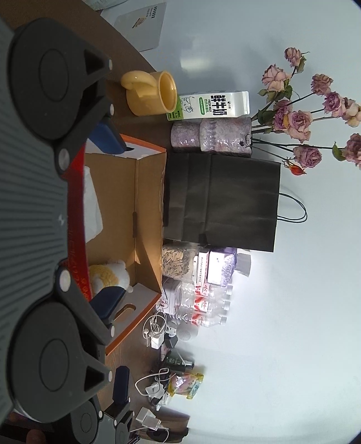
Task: Organize objects
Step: 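Withdraw both grippers from the box back over the table items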
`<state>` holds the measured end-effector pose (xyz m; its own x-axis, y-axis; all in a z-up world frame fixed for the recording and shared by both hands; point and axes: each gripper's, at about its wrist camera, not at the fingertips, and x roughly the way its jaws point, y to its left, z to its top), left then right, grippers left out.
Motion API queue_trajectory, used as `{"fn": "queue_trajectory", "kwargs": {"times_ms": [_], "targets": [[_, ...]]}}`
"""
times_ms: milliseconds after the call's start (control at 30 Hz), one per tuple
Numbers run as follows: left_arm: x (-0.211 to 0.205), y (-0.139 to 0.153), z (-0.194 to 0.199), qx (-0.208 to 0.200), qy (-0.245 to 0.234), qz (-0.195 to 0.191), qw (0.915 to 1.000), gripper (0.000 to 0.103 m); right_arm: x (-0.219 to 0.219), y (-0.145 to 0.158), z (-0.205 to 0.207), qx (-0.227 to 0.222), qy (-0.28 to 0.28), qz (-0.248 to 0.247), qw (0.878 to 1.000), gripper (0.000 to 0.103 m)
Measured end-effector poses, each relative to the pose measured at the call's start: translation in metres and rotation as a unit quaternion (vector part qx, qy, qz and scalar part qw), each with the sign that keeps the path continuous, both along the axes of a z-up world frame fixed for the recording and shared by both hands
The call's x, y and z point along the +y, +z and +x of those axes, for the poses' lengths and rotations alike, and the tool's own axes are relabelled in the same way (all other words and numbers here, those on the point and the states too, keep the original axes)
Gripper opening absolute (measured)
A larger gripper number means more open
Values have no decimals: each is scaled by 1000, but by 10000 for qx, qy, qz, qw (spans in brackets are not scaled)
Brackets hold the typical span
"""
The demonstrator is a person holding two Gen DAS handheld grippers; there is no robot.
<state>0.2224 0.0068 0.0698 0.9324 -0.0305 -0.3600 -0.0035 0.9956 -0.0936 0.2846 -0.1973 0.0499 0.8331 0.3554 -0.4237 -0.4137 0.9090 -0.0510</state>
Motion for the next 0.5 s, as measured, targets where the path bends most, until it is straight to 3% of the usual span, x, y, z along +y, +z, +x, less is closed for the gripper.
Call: {"fn": "queue_trajectory", "kwargs": {"times_ms": [500], "targets": [[-2,-18,-78,143,-118,66,9998,103,-18,-9,-87,28,79,9,10000,103]]}}
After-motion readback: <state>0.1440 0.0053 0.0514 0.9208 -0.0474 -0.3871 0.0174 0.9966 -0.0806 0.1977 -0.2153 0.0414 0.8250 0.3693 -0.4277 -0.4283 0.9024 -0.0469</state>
